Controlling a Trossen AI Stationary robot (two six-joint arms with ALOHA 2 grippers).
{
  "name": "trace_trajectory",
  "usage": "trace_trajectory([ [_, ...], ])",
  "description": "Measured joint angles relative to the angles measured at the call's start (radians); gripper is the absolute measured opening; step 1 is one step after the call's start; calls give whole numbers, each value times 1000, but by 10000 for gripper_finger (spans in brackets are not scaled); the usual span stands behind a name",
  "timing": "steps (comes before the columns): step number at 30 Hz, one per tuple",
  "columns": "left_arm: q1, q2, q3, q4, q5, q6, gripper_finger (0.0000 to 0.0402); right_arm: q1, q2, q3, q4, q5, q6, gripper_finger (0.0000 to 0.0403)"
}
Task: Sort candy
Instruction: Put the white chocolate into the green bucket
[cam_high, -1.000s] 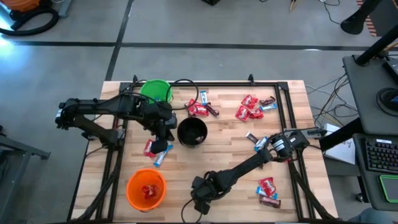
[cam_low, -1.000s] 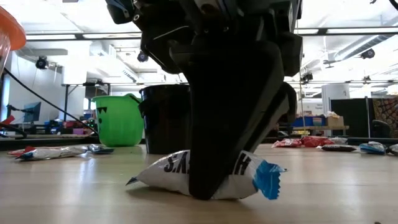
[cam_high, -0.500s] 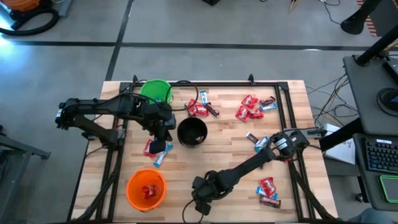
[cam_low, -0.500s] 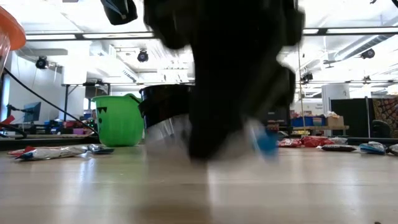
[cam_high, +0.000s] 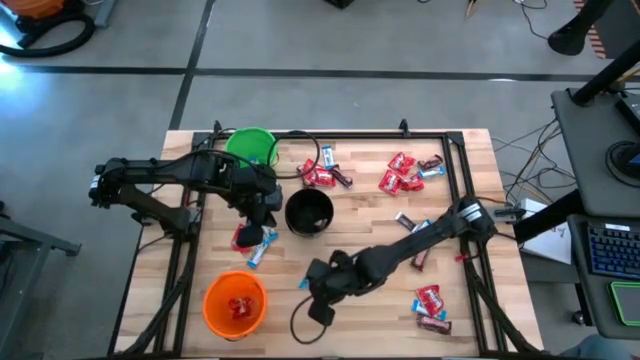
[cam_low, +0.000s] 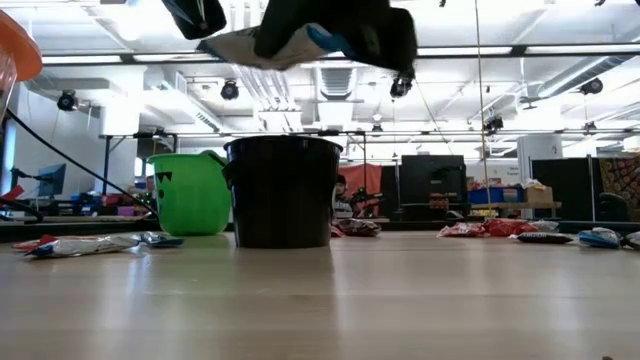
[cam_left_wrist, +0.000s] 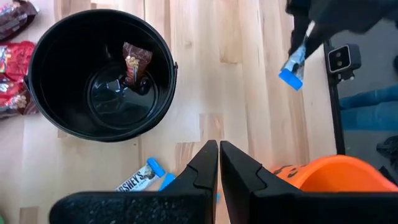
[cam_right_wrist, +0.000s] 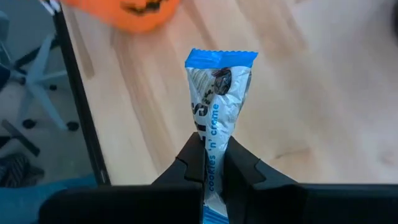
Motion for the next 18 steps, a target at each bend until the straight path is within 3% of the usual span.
trace_trajectory([
  [18,80,0,0,-11,-52,113,40,-163,-84,0,-14,34,-150,13],
])
